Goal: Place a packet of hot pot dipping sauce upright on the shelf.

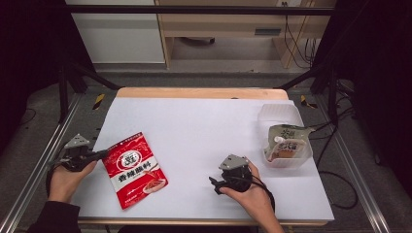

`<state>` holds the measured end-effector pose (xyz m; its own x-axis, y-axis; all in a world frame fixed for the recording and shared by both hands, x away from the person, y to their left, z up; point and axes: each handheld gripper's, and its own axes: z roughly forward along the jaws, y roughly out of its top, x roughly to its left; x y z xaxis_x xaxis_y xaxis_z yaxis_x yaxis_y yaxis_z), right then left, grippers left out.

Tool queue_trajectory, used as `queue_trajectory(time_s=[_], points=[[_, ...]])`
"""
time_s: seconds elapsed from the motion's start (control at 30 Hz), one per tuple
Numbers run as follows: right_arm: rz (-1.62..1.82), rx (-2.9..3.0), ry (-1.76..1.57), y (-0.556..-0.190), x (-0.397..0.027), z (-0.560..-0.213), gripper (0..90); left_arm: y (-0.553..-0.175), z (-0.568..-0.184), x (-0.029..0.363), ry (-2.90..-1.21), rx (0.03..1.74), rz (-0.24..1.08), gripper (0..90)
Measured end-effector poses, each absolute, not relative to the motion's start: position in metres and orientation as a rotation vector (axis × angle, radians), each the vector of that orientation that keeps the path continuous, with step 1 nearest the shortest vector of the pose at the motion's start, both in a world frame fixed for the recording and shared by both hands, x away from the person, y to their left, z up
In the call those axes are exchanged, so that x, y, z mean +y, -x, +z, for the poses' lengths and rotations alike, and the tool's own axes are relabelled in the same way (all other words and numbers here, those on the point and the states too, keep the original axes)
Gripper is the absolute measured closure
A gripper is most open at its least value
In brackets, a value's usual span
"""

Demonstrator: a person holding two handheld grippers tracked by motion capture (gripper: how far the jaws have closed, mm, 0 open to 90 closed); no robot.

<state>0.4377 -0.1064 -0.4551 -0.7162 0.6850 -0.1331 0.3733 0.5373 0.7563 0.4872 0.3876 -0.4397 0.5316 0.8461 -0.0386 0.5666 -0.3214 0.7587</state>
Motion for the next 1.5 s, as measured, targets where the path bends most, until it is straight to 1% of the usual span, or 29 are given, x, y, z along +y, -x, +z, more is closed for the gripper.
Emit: queue_trajectory(time_s=[0.27, 0.57, 0.9, 1.13, 1.5], points=[[1.018, 2.358, -0.835, -0.439, -0.099, -0.449, 15.5, -0.484, -0.421, 0.378, -1.991, 1.08, 0.495, 90.0], [1.0, 2.399, -0.773, -0.445, -0.079, -0.442, 15.6, -0.481, -0.4, 0.361, -1.988, 1.004, 0.521, 90.0], [0.983, 2.424, -0.737, -0.453, -0.059, -0.441, 15.4, -0.482, -0.375, 0.334, -1.996, 0.91, 0.546, 90.0], [1.0, 2.416, -0.726, -0.462, -0.05, -0.43, 15.7, -0.486, -0.363, 0.321, -2.001, 0.889, 0.564, 90.0], [1.021, 2.412, -0.681, -0.473, -0.032, -0.412, 15.9, -0.488, -0.347, 0.313, -1.988, 0.867, 0.596, 90.0]])
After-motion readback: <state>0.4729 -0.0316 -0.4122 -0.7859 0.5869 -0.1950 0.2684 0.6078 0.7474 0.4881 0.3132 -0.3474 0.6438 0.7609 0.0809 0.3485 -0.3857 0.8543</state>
